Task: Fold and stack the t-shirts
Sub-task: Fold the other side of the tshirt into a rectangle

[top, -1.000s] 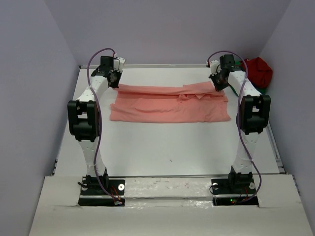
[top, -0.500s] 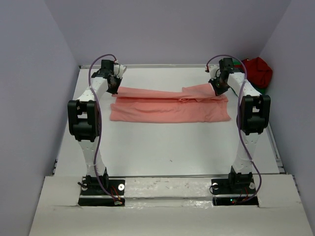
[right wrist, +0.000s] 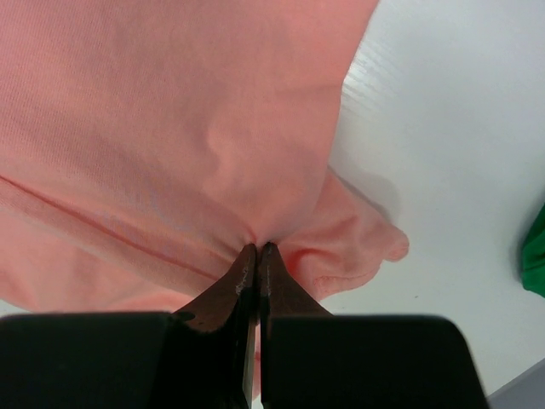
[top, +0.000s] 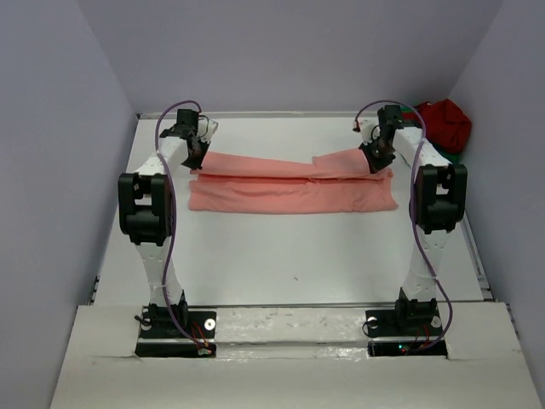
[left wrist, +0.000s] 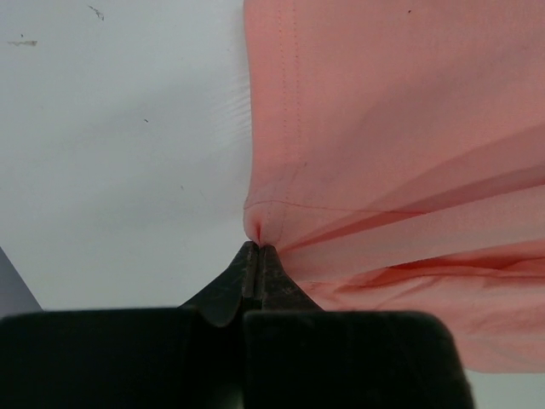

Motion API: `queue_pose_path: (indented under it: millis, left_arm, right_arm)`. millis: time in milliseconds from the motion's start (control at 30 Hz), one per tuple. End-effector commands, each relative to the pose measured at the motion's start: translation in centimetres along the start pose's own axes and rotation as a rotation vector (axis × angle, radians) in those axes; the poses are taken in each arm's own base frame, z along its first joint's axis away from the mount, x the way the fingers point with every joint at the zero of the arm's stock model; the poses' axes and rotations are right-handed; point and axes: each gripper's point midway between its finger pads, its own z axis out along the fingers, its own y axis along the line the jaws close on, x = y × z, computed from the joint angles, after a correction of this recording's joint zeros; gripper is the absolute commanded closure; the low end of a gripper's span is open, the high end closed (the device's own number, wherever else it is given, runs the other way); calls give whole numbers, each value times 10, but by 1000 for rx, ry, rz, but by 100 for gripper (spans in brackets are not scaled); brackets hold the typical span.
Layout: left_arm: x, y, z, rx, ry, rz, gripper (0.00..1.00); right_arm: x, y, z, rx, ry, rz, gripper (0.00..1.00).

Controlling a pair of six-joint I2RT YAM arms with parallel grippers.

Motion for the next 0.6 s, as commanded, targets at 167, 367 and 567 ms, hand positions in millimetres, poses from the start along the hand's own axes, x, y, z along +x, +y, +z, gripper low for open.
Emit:
queue_pose_path:
  millis: [167, 367, 567]
  left_arm:
    - [14, 2, 9, -56, 55, 18, 100]
    - [17, -8, 23, -64, 83, 37, 100]
    - [13, -13, 30, -94, 89, 51, 100]
  right_arm:
    - [19, 6, 14, -49, 75, -12, 100]
    - [29, 7, 25, -55, 115, -19, 100]
    - [30, 7, 27, -57, 123, -21, 100]
